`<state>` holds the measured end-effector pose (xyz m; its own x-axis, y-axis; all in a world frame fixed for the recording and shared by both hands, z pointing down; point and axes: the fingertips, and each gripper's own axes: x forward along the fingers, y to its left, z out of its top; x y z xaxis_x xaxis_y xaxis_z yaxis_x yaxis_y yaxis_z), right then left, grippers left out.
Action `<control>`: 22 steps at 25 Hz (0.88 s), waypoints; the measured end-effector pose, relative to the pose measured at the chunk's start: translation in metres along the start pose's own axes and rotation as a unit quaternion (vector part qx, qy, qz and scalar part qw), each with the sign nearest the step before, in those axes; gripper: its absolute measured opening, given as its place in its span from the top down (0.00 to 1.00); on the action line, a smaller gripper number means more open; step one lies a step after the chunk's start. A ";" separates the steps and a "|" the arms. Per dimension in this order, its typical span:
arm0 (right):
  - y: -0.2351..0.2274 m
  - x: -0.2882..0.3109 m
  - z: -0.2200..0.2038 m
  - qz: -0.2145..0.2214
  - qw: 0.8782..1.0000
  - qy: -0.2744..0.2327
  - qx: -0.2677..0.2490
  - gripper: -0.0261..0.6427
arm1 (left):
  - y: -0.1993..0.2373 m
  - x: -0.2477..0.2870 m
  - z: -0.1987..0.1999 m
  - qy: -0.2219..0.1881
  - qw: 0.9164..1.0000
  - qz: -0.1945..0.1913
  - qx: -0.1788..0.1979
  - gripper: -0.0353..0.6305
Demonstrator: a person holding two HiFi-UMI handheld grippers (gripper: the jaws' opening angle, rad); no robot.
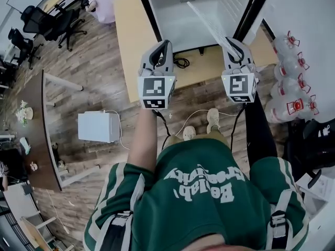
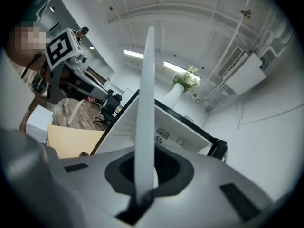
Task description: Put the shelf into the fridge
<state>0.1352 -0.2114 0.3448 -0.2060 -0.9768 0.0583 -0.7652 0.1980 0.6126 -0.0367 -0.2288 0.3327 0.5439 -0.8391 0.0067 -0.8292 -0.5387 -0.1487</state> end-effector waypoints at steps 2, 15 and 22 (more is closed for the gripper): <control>0.000 0.007 -0.003 0.003 1.000 0.004 -0.026 0.93 | 0.002 -0.001 -0.002 0.003 1.000 0.001 -0.001 0.95; 0.015 0.043 -0.021 0.011 0.970 0.024 -0.241 0.93 | 0.024 -0.004 -0.021 0.018 0.999 0.019 -0.026 0.95; 0.033 0.060 -0.039 0.022 0.947 0.040 -0.317 0.93 | 0.031 -0.006 -0.033 0.025 0.998 0.029 -0.040 0.95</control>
<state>0.1215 -0.2666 0.3998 -0.1620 -0.9770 0.1386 -0.2309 0.1741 0.9573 -0.0701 -0.2431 0.3607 0.4891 -0.8707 0.0509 -0.8678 -0.4917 -0.0717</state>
